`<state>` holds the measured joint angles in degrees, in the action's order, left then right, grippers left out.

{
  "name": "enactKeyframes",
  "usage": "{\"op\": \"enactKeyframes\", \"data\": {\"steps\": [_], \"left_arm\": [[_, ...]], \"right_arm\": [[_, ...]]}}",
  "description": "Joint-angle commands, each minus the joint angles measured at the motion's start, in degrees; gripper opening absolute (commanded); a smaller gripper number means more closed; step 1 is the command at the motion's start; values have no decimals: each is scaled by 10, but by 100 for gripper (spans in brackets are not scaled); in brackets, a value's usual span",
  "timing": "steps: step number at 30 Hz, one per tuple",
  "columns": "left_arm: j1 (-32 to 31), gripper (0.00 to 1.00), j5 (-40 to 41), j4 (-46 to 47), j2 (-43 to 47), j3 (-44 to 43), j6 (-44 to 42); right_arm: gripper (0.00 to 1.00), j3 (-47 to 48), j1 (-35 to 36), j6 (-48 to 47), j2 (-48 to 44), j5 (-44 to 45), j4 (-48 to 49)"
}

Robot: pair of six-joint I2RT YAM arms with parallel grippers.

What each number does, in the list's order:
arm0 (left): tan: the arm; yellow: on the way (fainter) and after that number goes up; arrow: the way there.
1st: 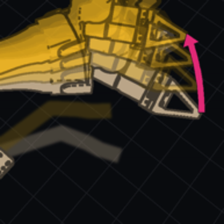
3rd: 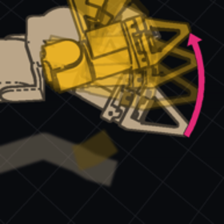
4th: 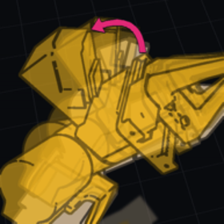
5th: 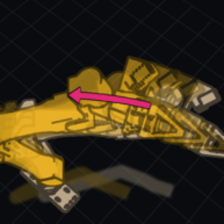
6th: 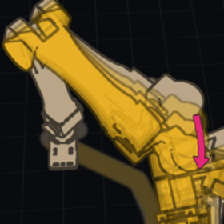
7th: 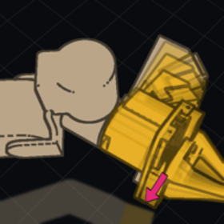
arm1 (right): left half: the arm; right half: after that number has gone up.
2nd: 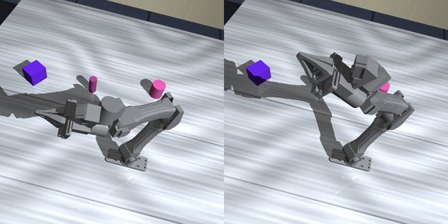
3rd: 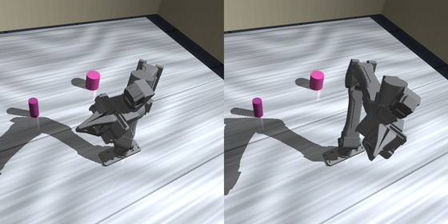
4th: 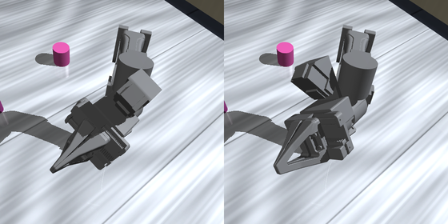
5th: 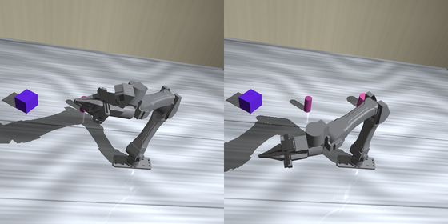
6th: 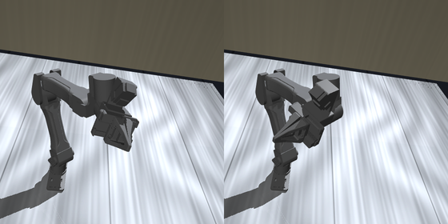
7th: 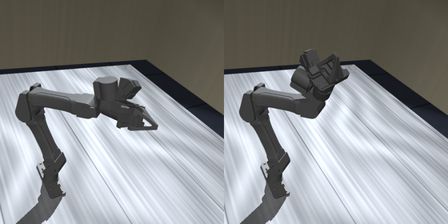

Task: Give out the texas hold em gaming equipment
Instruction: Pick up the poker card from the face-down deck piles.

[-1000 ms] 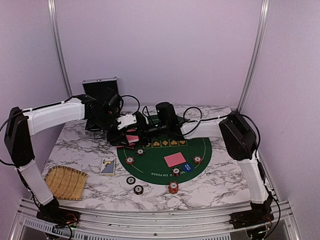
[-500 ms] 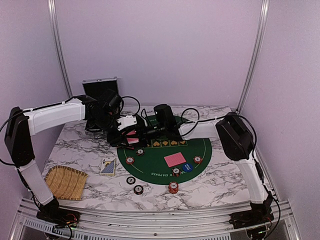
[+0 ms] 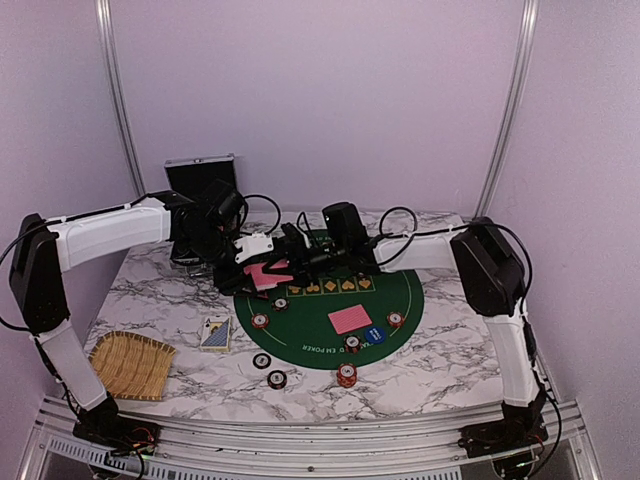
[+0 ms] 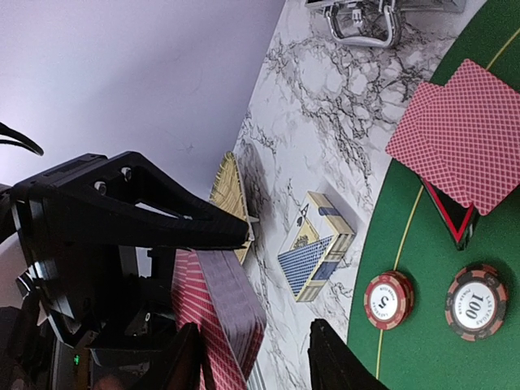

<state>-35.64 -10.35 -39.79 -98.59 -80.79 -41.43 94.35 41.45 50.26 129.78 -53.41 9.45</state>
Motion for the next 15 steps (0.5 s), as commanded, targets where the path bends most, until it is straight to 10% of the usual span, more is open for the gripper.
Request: {"op": "enactKeyframes", "data": {"steps": [1, 15], "left_arm": [[-1, 0, -4, 2, 8, -7, -2], [-1, 0, 5, 2, 11, 1, -7]], "right_arm": [[39, -16, -12, -25, -24, 23, -47], [28, -28, -25, -49, -58, 16, -83]]}}
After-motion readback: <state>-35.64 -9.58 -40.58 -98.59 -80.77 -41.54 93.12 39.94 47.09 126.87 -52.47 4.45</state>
